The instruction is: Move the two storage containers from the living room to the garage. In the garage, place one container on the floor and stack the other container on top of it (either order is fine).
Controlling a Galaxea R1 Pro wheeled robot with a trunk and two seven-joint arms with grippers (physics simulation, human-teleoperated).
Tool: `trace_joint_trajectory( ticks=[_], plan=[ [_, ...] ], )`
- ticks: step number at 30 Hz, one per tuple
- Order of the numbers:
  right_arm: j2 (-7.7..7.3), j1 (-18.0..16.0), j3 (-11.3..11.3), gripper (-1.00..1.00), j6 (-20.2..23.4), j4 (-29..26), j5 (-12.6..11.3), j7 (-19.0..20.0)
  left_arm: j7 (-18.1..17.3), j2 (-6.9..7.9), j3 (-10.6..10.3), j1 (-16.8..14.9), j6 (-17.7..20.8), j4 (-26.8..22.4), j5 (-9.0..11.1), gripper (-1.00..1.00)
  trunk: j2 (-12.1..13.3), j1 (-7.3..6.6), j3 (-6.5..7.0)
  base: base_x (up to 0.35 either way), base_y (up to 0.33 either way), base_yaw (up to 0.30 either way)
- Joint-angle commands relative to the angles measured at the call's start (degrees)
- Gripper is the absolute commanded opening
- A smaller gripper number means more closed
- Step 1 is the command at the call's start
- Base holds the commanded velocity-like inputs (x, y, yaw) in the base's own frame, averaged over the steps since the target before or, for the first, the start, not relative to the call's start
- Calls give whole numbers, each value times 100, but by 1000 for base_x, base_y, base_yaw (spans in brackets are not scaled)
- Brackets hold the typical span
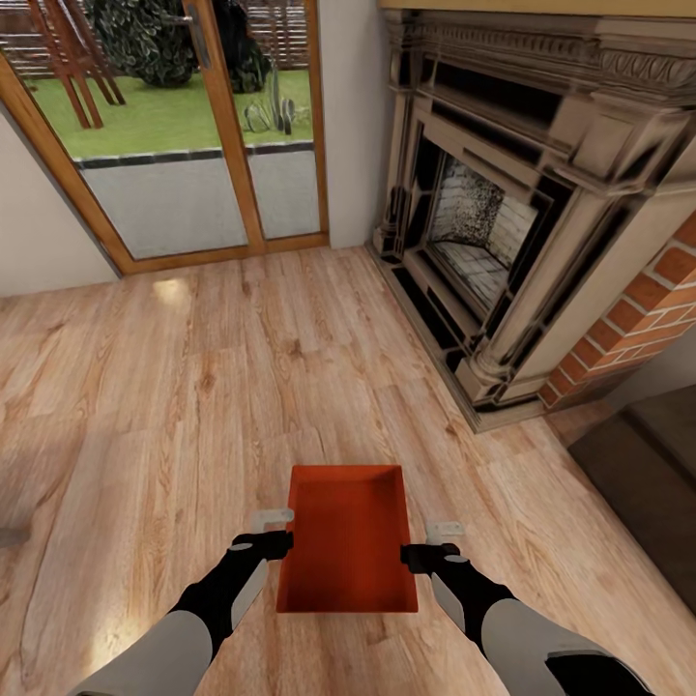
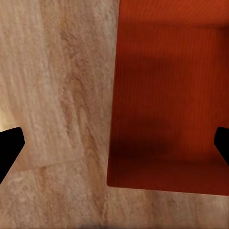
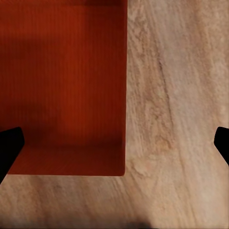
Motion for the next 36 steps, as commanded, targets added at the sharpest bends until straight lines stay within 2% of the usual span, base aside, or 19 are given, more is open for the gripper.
trace_joint_trajectory(
  ticks=[1,20,36],
  plan=[
    [-1,-1,3,100,25,-8,10,-21,42,10,-48,-1,39,-20,59,100,-44,22,-22,0,0,0],
    [-50,-1,3,100,24,-41,4,-21,39,14,-64,-1,69,136,76,100,-806,440,-363,0,0,0],
    [-34,-1,12,100,25,-43,2,-4,48,18,-66,-1,63,219,60,100,-1447,791,-650,0,0,0]
  ],
)
